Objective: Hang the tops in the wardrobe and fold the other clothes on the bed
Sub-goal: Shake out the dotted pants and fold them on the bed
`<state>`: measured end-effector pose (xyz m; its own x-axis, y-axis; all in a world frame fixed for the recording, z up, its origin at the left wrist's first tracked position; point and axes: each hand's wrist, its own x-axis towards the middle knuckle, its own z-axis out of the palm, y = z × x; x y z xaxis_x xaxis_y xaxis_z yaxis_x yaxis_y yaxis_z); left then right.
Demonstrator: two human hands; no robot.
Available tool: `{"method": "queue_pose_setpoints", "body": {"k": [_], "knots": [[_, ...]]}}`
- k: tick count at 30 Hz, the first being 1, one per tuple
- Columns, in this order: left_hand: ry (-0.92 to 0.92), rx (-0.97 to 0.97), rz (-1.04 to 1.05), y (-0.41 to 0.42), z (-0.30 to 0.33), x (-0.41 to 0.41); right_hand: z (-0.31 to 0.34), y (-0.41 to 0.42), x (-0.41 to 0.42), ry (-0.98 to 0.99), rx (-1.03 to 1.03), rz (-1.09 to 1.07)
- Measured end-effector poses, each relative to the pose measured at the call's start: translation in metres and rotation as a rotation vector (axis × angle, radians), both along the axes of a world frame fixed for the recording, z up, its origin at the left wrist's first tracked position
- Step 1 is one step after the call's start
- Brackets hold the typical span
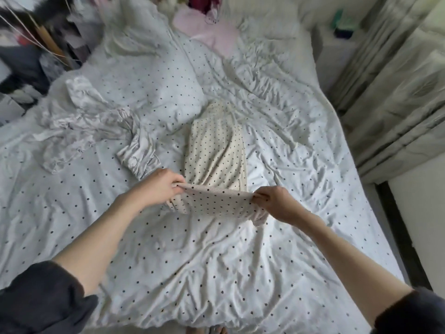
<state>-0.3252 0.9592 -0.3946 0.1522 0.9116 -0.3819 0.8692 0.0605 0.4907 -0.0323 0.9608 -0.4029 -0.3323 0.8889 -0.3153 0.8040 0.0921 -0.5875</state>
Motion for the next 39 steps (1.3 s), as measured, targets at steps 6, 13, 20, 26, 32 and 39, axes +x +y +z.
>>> {"method": "queue_pose_setpoints", "body": {"k": [6,13,20,26,32,39], "knots": [[-0.016,0.575,0.180,0.078,-0.016,0.015,0.008,0.101,-0.032,0.068,0.445,-0.308],[0.099,0.556,-0.088,0.018,-0.116,0.029,-0.089,0.045,-0.053,-0.174,0.479,0.089],[0.338,0.412,-0.235,0.018,-0.143,0.020,-0.140,0.030,-0.055,-0.396,0.486,0.268],[0.149,0.495,-0.097,0.014,-0.122,0.035,-0.122,0.040,-0.051,-0.113,0.547,0.176],[0.105,0.196,-0.140,-0.020,-0.075,0.039,-0.071,-0.002,-0.033,-0.044,0.475,0.207],[0.177,-0.258,-0.273,-0.056,-0.034,0.059,-0.033,-0.053,-0.011,-0.326,0.025,0.399]]}}
